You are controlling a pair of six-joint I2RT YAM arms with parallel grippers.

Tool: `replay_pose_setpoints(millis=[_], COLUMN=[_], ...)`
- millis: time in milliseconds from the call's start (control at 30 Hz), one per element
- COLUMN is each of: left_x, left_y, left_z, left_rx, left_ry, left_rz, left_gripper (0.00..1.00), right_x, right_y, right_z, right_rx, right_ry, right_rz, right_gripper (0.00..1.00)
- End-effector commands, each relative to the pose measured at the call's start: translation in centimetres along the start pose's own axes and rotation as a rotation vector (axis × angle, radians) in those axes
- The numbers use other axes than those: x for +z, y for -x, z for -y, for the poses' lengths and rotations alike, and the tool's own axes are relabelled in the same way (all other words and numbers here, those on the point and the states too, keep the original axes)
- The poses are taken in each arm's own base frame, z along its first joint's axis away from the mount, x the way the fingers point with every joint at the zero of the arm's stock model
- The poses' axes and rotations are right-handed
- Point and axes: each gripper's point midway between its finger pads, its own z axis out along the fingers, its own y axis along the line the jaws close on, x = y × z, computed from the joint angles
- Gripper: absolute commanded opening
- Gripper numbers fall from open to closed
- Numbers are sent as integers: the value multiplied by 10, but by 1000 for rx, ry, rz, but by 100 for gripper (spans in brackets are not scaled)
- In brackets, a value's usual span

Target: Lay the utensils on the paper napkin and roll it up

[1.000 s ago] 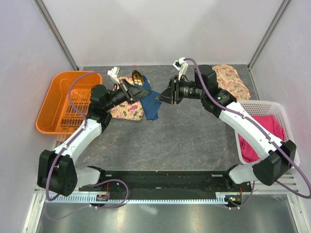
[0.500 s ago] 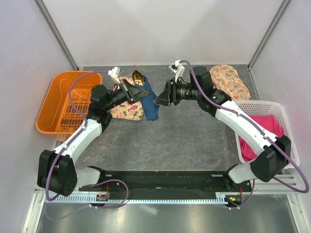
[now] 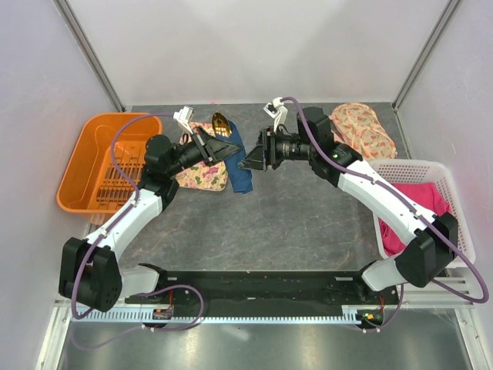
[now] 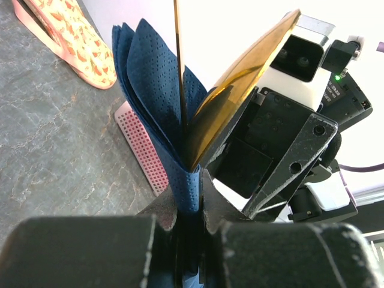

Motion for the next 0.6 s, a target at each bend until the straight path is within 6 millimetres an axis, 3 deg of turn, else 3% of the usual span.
replay_pose_setpoints(millis=[0, 400, 500, 567], left_x=[1, 4, 4, 4], left_y=[10, 6, 5, 5], left_z=[34, 37, 36, 36], left_rx=[77, 76, 76, 80], left_ry=[-97, -108, -107, -108], left_rz=[19, 7, 5, 6], left_gripper=[2, 2, 2, 2], right_x=[6, 13, 14, 15], right_y=[0, -3, -3, -5], right_z=[-8, -15, -17, -19], right_rx=[13, 80, 94, 99], right_ry=[56, 117, 144, 153], right_rz=[6, -2, 1, -3], right_gripper=[51, 45, 35, 19])
